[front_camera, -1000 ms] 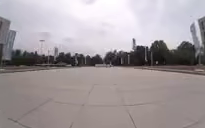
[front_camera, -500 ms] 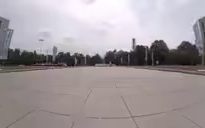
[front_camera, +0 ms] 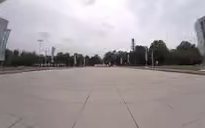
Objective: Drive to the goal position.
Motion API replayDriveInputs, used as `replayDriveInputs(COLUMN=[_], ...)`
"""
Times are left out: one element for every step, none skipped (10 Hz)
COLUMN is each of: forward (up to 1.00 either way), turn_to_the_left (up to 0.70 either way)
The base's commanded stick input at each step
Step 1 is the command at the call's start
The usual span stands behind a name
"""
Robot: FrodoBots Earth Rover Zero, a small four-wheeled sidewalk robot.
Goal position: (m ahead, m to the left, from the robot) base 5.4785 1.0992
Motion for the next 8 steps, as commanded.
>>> replayDriveInputs(forward=[0.70,0.70,0.70,0.70,0.70,0.70,0.70,0.70], turn_to_the_left=[0.02,0.02,0.02,0.02,0.02,0.02,0.02,0.02])
